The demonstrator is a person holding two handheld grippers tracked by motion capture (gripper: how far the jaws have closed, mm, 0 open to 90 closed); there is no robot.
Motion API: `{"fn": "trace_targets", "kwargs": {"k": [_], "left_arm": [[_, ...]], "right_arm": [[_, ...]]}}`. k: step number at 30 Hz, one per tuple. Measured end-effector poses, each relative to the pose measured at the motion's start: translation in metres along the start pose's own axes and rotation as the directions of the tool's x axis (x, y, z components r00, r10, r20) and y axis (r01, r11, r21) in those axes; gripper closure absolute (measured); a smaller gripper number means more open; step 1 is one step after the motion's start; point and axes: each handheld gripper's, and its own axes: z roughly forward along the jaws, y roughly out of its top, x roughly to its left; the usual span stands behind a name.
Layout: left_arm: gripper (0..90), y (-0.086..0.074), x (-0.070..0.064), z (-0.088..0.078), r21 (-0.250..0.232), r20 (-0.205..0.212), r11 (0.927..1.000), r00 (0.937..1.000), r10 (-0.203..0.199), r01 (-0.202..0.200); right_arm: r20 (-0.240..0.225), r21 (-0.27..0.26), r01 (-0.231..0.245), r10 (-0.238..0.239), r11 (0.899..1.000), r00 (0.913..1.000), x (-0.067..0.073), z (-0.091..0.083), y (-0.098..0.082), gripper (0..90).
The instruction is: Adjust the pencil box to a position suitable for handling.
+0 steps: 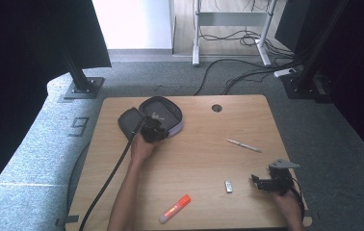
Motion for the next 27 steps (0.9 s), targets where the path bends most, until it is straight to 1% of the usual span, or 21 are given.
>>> {"fn": "trace_targets", "kwargs": {"k": [4,8,11,18,20,23,27], "left_arm": [[81.1,-0.001,-0.001,0.0,-0.018,0.031,0.9998,0.9995,-0.002,0.003],[86.3,-0.002,-0.006,0.0,-0.024,0.062,0.9996,0.998,0.016,-0.015],[87.5,-0.003,-0.011,0.0,-0.031,0.089,0.9994,0.9959,0.019,-0.016],[87.8,-0.007,-0.023,-0.003,-0.025,0.124,0.999,0.9915,0.041,-0.038],[87.8,-0.009,-0.026,-0.004,-0.025,0.131,0.9989,0.9904,0.043,-0.04],[87.8,-0.009,-0.032,-0.006,-0.015,0.137,0.9983,0.9889,0.058,-0.057],[87.8,-0.011,-0.04,-0.007,-0.009,0.152,0.9976,0.9859,0.07,-0.069]], "right_arm": [[0.0,0.0,0.0,0.0,1.0,1.0,0.0,0.0,0.0,11.0],[0.0,0.0,0.0,0.0,1.0,1.0,0.0,0.0,0.0,11.0],[0.0,0.0,0.0,0.0,1.0,1.0,0.0,0.0,0.0,11.0],[0.0,0.0,0.0,0.0,1.0,1.0,0.0,0.0,0.0,11.0],[0.0,0.0,0.0,0.0,1.0,1.0,0.0,0.0,0.0,11.0],[0.0,0.0,0.0,0.0,1.0,1.0,0.0,0.0,0.0,11.0],[0.0,0.0,-0.001,0.001,1.0,1.0,0.0,0.0,0.0,11.0]]}}
